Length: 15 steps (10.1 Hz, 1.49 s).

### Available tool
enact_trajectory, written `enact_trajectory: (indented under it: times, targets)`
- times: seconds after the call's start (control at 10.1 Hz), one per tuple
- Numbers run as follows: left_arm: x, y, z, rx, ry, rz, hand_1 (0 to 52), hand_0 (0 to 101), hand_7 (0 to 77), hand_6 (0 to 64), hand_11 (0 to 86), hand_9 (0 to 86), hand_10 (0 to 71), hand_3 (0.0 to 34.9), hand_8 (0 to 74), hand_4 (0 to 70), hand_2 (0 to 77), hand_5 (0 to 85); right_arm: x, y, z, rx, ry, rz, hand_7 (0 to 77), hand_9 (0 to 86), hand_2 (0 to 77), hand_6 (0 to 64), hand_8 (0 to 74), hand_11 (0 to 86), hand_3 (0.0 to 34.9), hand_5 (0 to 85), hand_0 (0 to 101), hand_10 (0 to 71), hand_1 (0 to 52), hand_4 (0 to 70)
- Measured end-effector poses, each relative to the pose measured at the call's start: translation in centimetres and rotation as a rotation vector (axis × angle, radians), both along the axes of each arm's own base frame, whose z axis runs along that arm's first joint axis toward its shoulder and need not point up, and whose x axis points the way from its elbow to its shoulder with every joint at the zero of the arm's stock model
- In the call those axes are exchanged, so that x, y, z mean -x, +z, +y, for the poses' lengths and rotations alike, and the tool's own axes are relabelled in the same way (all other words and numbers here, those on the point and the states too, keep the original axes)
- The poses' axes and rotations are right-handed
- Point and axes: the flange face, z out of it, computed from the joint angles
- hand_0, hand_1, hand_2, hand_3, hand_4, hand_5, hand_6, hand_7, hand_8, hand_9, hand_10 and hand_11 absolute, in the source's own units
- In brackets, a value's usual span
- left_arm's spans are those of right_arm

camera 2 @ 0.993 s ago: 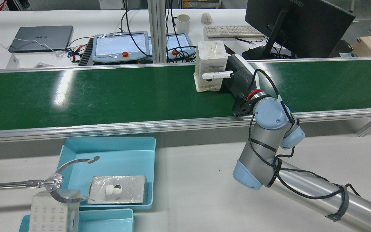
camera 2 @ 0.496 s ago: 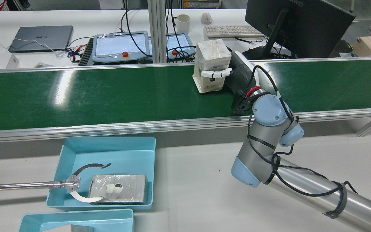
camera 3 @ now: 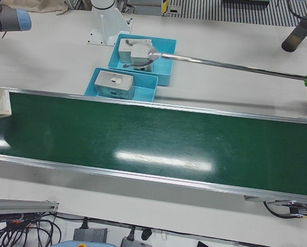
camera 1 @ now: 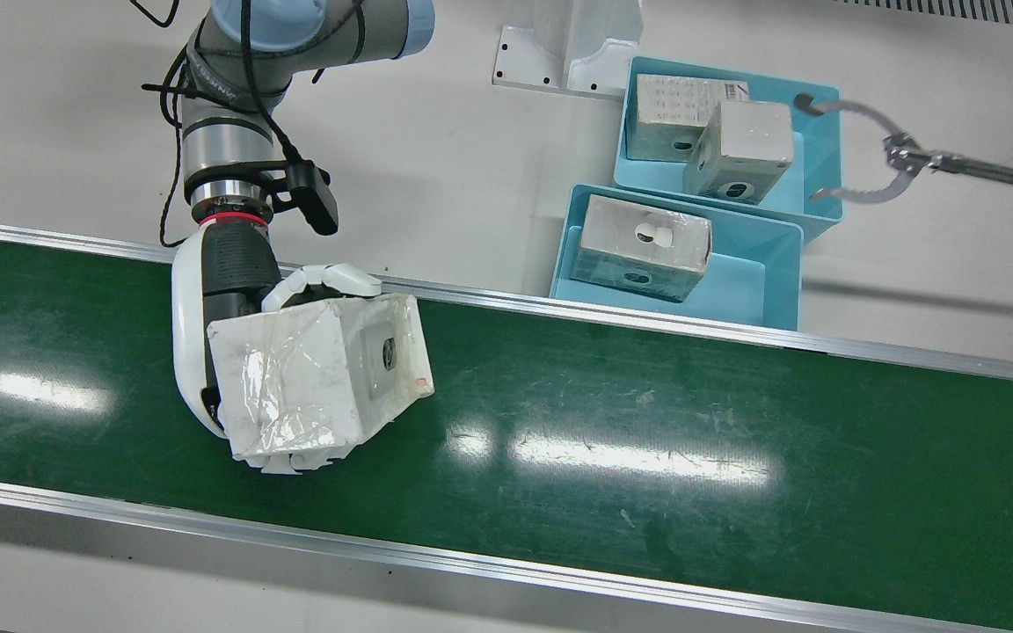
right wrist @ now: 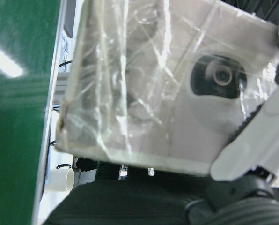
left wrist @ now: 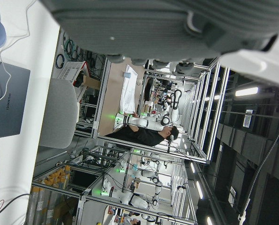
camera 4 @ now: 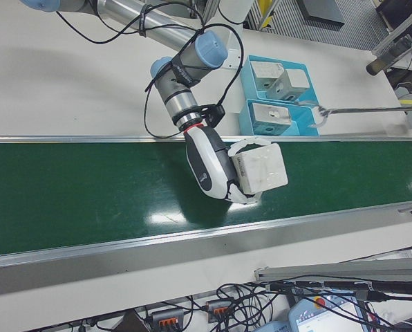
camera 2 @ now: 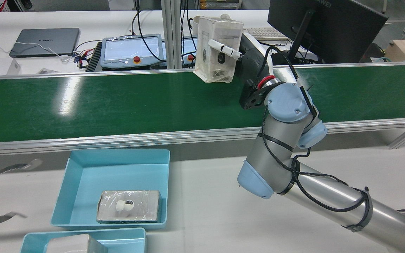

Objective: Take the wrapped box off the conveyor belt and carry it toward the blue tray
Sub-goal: 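Close the right hand fingers around the wrapped white box, then lift the box off the belt and swing it toward the blue tray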

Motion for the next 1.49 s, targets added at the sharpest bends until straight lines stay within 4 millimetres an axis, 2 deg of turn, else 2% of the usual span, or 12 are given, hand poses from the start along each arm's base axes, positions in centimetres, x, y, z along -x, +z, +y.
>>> enact_trajectory:
  times: [0.1, 0.2, 0.3, 0.6, 0.7, 0.89, 0.99, 1.09, 1.29, 1.49]
  targets:
    - [0.0, 0.0, 0.0, 0.000, 0.000, 0.000, 0.0, 0, 0.5, 0.5, 0.5, 0.5, 0.5, 0.0, 0.5, 0.0, 0.5, 1.1, -0.1, -2.9, 0.7, -0.030, -0.003, -0.011, 39.8, 42.5, 28.9, 34.9, 50.2, 39.3, 0.0, 49.6, 42, 51.8, 2.2, 19.1]
    - [0.0, 0.0, 0.0, 0.000, 0.000, 0.000, 0.0, 0, 0.5, 0.5, 0.5, 0.5, 0.0, 0.0, 0.5, 0.0, 0.5, 1.1, 0.5, -5.6, 1.7, -0.059, -0.019, -0.027, 40.4, 42.5, 28.9, 35.5, 51.8, 39.8, 0.0, 51.3, 43, 55.1, 2.2, 19.1]
    - [0.0, 0.0, 0.0, 0.000, 0.000, 0.000, 0.0, 0, 0.5, 0.5, 0.5, 0.5, 0.5, 0.0, 0.5, 0.0, 1.1, 1.1, 1.8, -7.9, 3.0, -0.082, -0.048, -0.045, 40.4, 42.5, 28.9, 35.5, 51.8, 39.8, 0.0, 51.3, 43, 55.1, 2.2, 19.1]
    - [0.0, 0.0, 0.0, 0.000, 0.000, 0.000, 0.0, 0, 0.5, 0.5, 0.5, 0.5, 0.5, 0.0, 0.5, 0.0, 1.1, 1.1, 7.6, -14.0, 7.7, -0.130, -0.172, -0.097, 40.9, 42.5, 28.9, 36.5, 51.8, 39.8, 0.0, 51.3, 44, 57.8, 2.2, 19.6]
    - [0.0, 0.0, 0.0, 0.000, 0.000, 0.000, 0.0, 0, 0.5, 0.5, 0.5, 0.0, 0.5, 0.0, 0.5, 0.0, 1.1, 1.1, 9.7, -15.4, 9.7, -0.136, -0.214, -0.112, 40.9, 40.4, 28.9, 37.6, 58.4, 39.8, 0.0, 51.3, 45, 57.8, 2.2, 20.7]
    - [0.0, 0.0, 0.0, 0.000, 0.000, 0.000, 0.0, 0, 0.5, 0.5, 0.5, 0.5, 0.5, 0.0, 0.5, 0.0, 0.5, 1.1, 12.9, -16.3, 12.6, -0.136, -0.277, -0.122, 40.9, 40.4, 28.9, 39.8, 60.5, 39.8, 0.0, 51.3, 45, 57.8, 2.2, 22.4]
    - [0.0, 0.0, 0.0, 0.000, 0.000, 0.000, 0.0, 0, 0.5, 0.5, 0.5, 0.5, 0.5, 0.0, 0.5, 0.0, 0.5, 1.1, 14.2, -16.3, 13.5, -0.130, -0.300, -0.118, 40.9, 40.4, 30.5, 40.4, 61.1, 39.8, 0.0, 51.8, 46, 57.8, 0.5, 22.9]
    - [0.0, 0.0, 0.0, 0.000, 0.000, 0.000, 0.0, 0, 0.5, 0.5, 0.5, 0.5, 0.5, 0.0, 0.5, 0.0, 0.5, 1.1, 15.6, -15.8, 14.1, -0.120, -0.321, -0.104, 40.9, 40.4, 30.5, 40.9, 61.1, 43.6, 0.0, 51.8, 46, 57.3, 0.5, 22.9]
    - [0.0, 0.0, 0.0, 0.000, 0.000, 0.000, 0.0, 0, 0.5, 0.5, 0.5, 0.0, 0.5, 0.0, 0.5, 0.0, 0.5, 1.1, 19.0, -14.5, 14.5, -0.097, -0.372, -0.066, 40.9, 40.4, 30.5, 40.9, 61.1, 43.6, 0.0, 51.8, 46, 57.3, 0.5, 22.9]
    - [0.0, 0.0, 0.0, 0.000, 0.000, 0.000, 0.0, 0, 0.5, 0.5, 0.5, 0.5, 0.5, 0.0, 0.5, 0.0, 1.1, 1.1, 22.5, -13.6, 15.0, -0.096, -0.428, -0.056, 40.9, 40.4, 31.1, 40.9, 61.1, 52.4, 0.0, 51.8, 46, 50.2, 0.5, 22.9]
